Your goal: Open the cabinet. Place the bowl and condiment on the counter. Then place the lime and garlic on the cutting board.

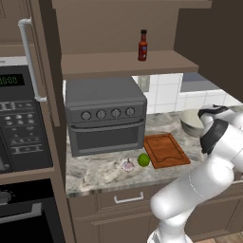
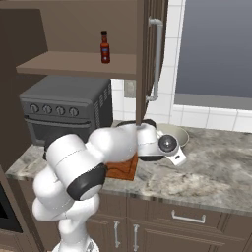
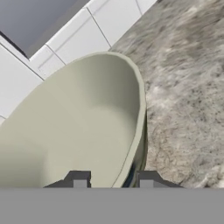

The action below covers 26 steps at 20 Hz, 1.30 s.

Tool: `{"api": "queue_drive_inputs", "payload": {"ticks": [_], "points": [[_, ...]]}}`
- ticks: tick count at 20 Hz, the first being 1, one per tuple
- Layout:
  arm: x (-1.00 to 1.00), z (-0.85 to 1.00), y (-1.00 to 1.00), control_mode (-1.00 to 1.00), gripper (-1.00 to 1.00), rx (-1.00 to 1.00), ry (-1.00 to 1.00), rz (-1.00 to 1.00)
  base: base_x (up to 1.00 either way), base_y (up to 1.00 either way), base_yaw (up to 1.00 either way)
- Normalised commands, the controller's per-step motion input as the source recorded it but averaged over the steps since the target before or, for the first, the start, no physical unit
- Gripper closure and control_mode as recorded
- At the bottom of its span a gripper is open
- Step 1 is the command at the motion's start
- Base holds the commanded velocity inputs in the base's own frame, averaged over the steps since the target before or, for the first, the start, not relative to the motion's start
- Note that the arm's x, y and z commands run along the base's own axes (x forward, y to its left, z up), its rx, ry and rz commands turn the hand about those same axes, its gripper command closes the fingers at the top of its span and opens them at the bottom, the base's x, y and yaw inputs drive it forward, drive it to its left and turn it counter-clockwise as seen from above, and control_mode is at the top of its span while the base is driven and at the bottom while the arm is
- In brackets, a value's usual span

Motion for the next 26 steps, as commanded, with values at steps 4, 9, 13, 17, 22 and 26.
{"api": "queue_drive_inputs", "payload": {"ticks": [4, 9, 13, 17, 22, 26], "points": [[0.09, -0.16, 0.0, -1.0, 1.0, 0.0, 0.0, 0.0, 0.0, 0.0, 0.0], [0.0, -0.15, -0.03, -1.0, 1.0, 0.0, 0.0, 0.0, 0.0, 0.0, 0.0], [0.01, -0.14, 0.0, -1.0, 1.0, 0.0, 0.0, 0.0, 0.0, 0.0, 0.0], [0.08, -0.15, 0.0, -1.0, 1.0, -0.02, 0.0, 0.0, 0.0, 0.0, 0.0], [0.14, -0.2, 0.0, -1.0, 1.0, -0.03, 0.0, 0.0, 0.0, 0.0, 0.0], [0.03, -0.05, 0.0, -1.0, -1.0, -0.04, 0.0, 0.0, 0.0, 0.0, 0.0]]}}
